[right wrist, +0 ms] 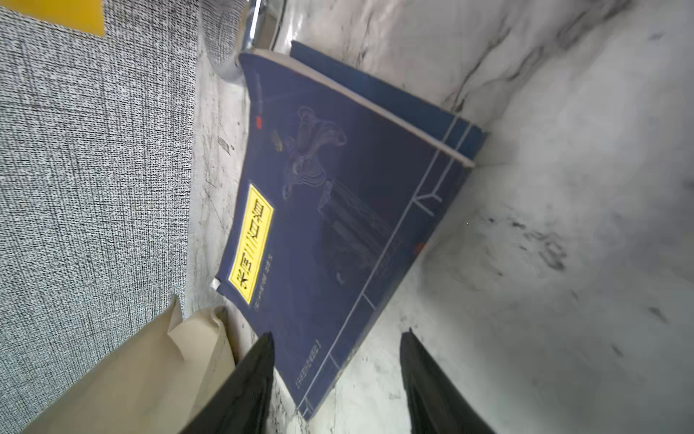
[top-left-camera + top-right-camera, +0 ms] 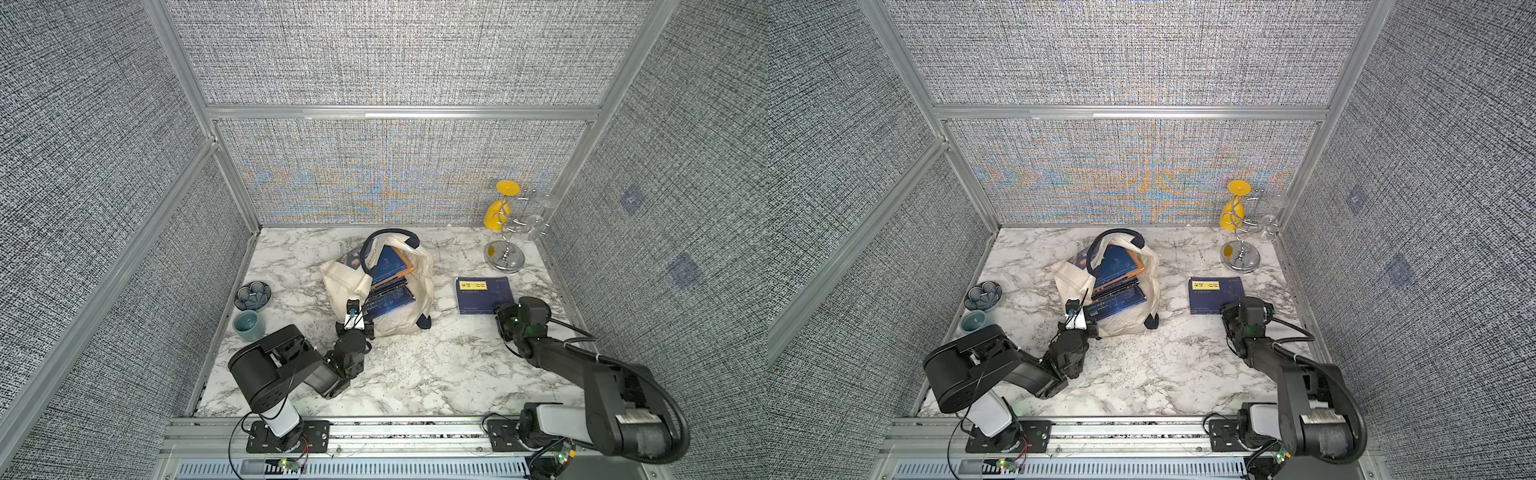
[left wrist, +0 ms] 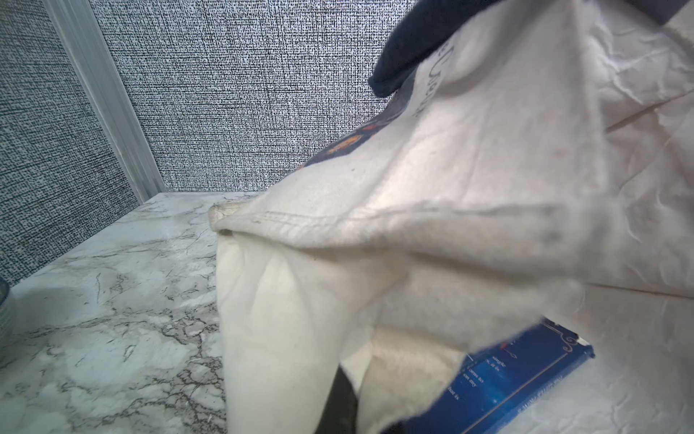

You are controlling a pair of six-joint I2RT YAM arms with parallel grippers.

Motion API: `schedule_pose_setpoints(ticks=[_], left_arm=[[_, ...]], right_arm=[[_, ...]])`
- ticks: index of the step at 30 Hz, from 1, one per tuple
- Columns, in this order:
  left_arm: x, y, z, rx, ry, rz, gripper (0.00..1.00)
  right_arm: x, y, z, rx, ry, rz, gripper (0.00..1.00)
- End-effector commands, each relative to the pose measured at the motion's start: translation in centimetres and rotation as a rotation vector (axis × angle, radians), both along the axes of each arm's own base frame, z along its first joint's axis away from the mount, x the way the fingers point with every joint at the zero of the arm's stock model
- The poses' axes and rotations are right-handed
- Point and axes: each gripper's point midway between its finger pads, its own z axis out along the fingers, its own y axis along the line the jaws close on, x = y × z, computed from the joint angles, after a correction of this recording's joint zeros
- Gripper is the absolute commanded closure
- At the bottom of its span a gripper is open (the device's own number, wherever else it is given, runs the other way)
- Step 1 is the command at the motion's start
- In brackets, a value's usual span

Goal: Take out the books from the canvas bag
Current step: Place the book on the book, then pick up the book from the canvas bag.

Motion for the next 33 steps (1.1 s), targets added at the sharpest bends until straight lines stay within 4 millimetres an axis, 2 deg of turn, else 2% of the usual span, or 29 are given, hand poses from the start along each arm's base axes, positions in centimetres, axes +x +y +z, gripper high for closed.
schedule_pose_setpoints(ticks=[1,3,5,8,11,16,21,25,28,30,33], left_arm=[[0.1,0.0,0.6,-0.024,-0.018,0.002,1.00],[0.0,0.0,0.6,-0.027,-0.019,0.000,1.00],[0.0,0.0,0.6,-0.027,-0.018,0.002,1.00],[0.0,0.0,0.5,-0.026,-0.016,0.000,1.00],[0.1,-0.1,0.5,-0.027,-0.016,-0.001,1.00],[0.0,-0.1,0.7,-0.027,-0.020,-0.003,1.00],[0.0,-0.2,0.6,-0.027,-0.018,-0.010,1.00],[0.1,-0.3,0.8,-0.022,-0.023,-0.011,1.00],[0.1,-0.3,0.8,-0.020,-0.023,-0.012,1.00],[0.0,-0.3,0.9,-0.025,-0.024,-0.013,1.00],[0.0,-0.3,0.9,-0.025,-0.024,-0.015,1.00]], right_arm=[[-1.5,-0.8,0.2,-0.068,0.052,-0.017,0.42],[-1.5,0.0,2.0,-0.102,0.016,0.018,0.41],[-1.1,1.9,4.1,-0.155,-0.028,0.088,0.40],[-0.3,6.9,7.1,-0.187,-0.104,0.239,0.40],[0.2,12.6,8.8,-0.171,-0.154,0.389,0.40],[0.5,21.7,10.6,-0.136,-0.232,0.575,0.39],[1.7,28.7,11.4,-0.077,-0.264,0.699,0.39],[2.8,31.8,10.5,-0.045,-0.235,0.717,0.39],[2.6,32.2,8.6,-0.006,-0.163,0.672,0.39],[2.3,31.5,8.8,-0.049,-0.179,0.621,0.38],[1.4,31.4,10.8,-0.118,-0.222,0.620,0.38]])
